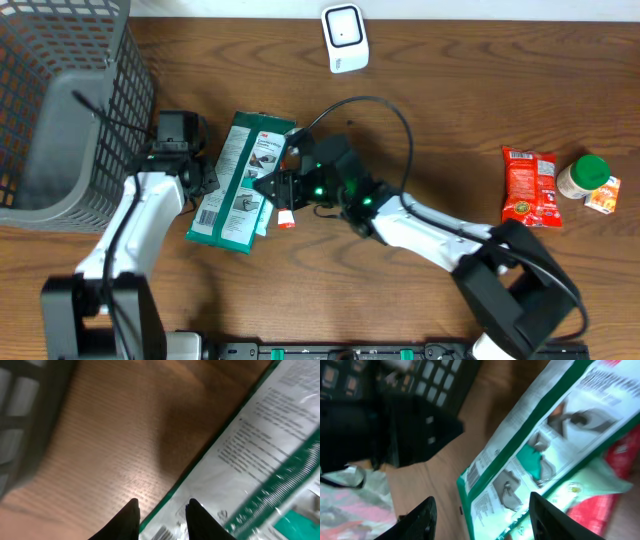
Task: Scan the item barcode
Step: 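Grasp the green gloves pack with the right gripper beside the left gripper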
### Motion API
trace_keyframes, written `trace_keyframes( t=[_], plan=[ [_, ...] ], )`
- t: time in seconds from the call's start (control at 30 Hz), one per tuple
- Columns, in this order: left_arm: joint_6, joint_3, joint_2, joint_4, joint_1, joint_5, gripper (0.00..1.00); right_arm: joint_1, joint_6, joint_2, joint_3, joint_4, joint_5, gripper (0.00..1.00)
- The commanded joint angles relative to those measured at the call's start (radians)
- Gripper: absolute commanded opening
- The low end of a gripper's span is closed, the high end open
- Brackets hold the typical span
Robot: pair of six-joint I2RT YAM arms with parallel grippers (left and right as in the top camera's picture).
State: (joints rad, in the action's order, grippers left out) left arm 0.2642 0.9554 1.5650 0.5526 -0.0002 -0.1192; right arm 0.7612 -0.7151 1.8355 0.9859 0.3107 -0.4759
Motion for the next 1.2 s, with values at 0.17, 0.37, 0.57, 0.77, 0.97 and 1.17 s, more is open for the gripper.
trace_keyframes(
  t=[0.17,0.37,0.57,0.77,0.97,1.17],
  plan=[
    [-0.008,-0.003,0.154,-0.094,0.004,-0.012,0.33,0.053,-0.051,0.092,0.001,0.027,0.093,0.58],
    [-0.008,-0.003,0.217,-0.121,0.004,0.026,0.33,0.054,-0.051,0.125,0.001,0.049,0.109,0.6],
    [-0.008,-0.003,0.219,-0.109,0.004,0.052,0.33,0.054,-0.066,0.161,0.001,0.087,0.109,0.64],
    [-0.008,-0.003,0.219,-0.11,0.004,0.052,0.33,0.054,-0.13,0.163,0.001,0.092,0.108,0.63],
    [-0.008,-0.003,0.219,-0.113,0.004,0.052,0.33,0.054,-0.248,0.163,0.001,0.099,0.114,0.56],
    [-0.008,-0.003,0.219,-0.114,0.004,0.052,0.33,0.072,-0.266,0.163,0.001,0.1,0.139,0.56]
  ],
)
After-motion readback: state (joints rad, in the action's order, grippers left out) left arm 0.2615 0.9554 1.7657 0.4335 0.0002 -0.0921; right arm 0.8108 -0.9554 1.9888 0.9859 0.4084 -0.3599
